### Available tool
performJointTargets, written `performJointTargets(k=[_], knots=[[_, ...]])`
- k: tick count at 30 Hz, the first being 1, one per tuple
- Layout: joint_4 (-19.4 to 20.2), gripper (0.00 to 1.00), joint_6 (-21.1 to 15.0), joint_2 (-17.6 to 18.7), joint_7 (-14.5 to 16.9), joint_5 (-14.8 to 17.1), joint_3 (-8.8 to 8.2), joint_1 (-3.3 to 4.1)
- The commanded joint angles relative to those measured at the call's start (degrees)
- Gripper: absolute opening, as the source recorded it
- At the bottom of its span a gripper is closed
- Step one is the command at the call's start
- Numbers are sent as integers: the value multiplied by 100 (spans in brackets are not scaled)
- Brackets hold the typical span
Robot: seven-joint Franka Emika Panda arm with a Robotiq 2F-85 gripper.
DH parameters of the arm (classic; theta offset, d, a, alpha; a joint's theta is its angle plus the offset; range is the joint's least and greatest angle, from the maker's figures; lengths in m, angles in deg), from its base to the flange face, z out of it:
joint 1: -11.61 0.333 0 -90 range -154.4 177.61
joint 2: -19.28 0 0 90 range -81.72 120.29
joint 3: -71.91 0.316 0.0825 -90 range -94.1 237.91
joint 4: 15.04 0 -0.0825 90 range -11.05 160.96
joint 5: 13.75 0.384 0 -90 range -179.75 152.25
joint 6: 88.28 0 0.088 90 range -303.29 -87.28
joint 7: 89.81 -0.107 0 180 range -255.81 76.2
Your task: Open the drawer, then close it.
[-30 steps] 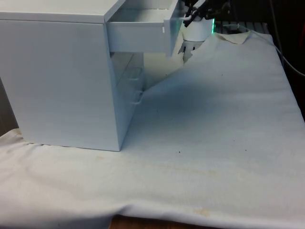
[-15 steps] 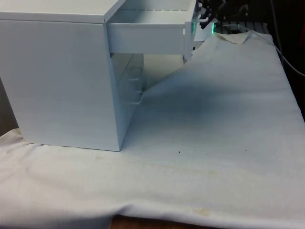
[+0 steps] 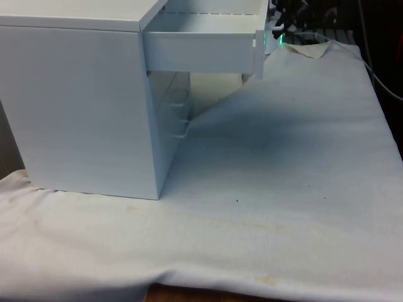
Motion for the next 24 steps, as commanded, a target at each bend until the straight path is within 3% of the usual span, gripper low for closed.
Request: performJointTargets(k=[1,5,13,17,21,24], knots=[[-52,0,74,17,-34,23,23,34],[6,0,6,6,-6,-11,0,0],[0,0,23,11,-11,-6,6,0],[0,13,11,6,-11,-11,11,-6],[6,34,6,6,-11,-11,6,-6],[6,57,6,6,-11,-11,6,-6]])
